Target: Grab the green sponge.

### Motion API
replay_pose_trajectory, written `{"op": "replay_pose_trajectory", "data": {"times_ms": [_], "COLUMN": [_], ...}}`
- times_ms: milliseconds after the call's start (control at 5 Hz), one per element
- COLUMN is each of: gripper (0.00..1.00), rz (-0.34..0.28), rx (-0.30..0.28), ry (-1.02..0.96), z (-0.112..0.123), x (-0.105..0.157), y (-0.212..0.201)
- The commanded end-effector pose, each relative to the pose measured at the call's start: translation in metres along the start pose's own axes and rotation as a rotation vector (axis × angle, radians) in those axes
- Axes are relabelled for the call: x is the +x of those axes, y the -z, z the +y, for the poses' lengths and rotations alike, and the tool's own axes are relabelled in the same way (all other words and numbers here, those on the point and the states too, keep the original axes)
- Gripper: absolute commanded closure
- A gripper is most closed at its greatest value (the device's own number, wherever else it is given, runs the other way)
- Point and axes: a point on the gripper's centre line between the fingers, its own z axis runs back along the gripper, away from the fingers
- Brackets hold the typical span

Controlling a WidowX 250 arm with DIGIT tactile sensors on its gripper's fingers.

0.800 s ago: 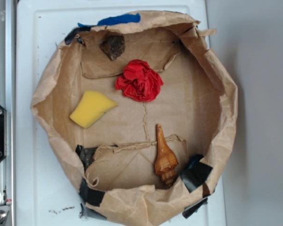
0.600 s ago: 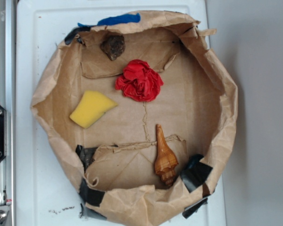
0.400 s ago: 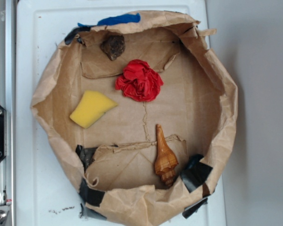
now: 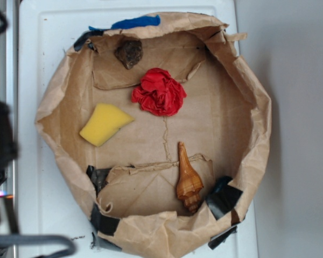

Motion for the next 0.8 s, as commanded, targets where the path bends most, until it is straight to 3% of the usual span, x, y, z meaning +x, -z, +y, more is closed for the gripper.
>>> {"op": "replay_pose_trajectory", "data": {"times_ms": [0,200,600], "gripper": [0.00,0.00,0.00], "rz": [-0.101,-0.150,-0.131], "rx": [-0.007,-0.013,-0.040], "ry": [-0.108,-0.158,-0.190], "z": [0.006,0.018,0.029], "x": [0.049,0.060,0.069], "y": [0.017,0.034,0.051]}}
